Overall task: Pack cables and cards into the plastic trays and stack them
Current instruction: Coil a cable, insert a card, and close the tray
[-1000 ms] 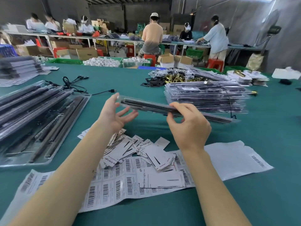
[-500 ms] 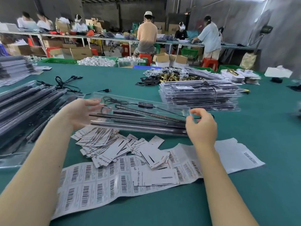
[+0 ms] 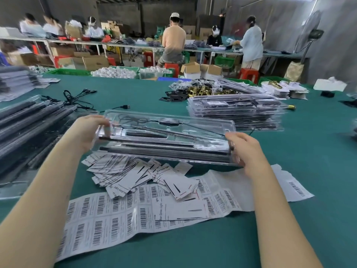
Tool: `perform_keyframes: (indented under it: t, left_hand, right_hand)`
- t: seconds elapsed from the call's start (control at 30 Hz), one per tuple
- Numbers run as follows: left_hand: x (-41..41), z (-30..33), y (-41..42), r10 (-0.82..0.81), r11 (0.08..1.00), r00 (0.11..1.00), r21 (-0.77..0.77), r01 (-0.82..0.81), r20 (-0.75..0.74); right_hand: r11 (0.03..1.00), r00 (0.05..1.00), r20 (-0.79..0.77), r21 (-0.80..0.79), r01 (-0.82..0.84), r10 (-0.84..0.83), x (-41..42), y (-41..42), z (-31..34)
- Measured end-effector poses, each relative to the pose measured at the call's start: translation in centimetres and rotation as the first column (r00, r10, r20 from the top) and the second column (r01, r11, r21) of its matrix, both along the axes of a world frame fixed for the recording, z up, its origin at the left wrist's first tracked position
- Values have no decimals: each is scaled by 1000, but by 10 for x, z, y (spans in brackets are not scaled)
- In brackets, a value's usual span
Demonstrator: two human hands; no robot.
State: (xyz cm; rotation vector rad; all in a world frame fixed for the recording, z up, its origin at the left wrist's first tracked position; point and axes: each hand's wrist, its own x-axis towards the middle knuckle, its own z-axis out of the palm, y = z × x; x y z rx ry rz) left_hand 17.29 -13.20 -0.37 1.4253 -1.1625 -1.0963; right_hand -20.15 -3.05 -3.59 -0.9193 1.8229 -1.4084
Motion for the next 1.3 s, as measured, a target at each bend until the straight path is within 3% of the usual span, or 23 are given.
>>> perform_keyframes:
  t: [0.07,0.13,0.2,0.27,0.3,0.33,0.4,0.43,0.47,0.5,0.63,0.73,0.8,0.9,1.03,1.13,1.23,1.3]
  left_hand:
    - [1,-6,-5,43,998,999,-49,-45,-29]
    - [-7,1,-1,246,944,968,-236,-229,44]
    - [-10,10,-2,333,871,937,-414,-266,100]
    - [-14,22,1,92,944,994,-315,-103,-51]
    - [-14,26,5,-112,977,990,-193,94,-83]
    - [-15,28,9,-334,942,942,-56,332,-43]
    - [-27,25,23,-718,683,692,264,681,70]
    - [-37,20,29,-829,538,555,366,759,68]
    - [-52,16,36,-877,451,480,400,798,32]
    - [-71,12,42,-874,450,487,377,810,-3]
    - [-141,-4,57,-617,776,775,59,628,-140]
    - [-155,-19,57,-453,875,804,-18,484,-384]
    - [-143,-19,53,-436,872,785,9,489,-440]
    - [-115,-11,43,-531,802,722,11,597,-442]
    - [-76,-11,32,-581,730,671,71,680,-461]
    - [-68,-11,26,-606,728,725,139,671,-326]
    - [-63,-12,25,-687,695,718,188,694,-113]
    - [-58,-19,23,-723,676,688,139,724,-66]
  right_hand:
    - [1000,995,104,-25,4,-1,0,1,3]
    - [998,973,231,-60,34,-19,4,1,2]
    - [988,917,395,-111,104,-52,11,2,1]
    - [972,855,512,-147,184,-85,20,0,-1]
    - [967,835,545,-160,199,-82,25,-1,-2]
    - [965,817,574,-178,194,-59,31,-2,-3]
    - [965,785,620,-220,143,25,41,-3,-3]
    - [967,771,632,-235,99,75,44,-2,-3]
    - [968,756,642,-247,43,130,46,-1,-2]
    - [967,740,647,-255,-17,184,47,0,-2]
    - [938,724,598,-262,-229,344,51,6,-1]
    - [926,752,542,-191,-325,376,45,11,6]
    - [944,828,462,-80,-320,319,37,13,11]
    - [982,856,482,-103,-158,188,15,14,15]
    - [972,902,362,-92,-216,235,9,14,15]
    - [946,924,210,-19,-322,319,14,13,14]
    - [930,925,101,-9,-367,366,20,12,19]
    - [922,922,18,22,-387,387,23,12,27]
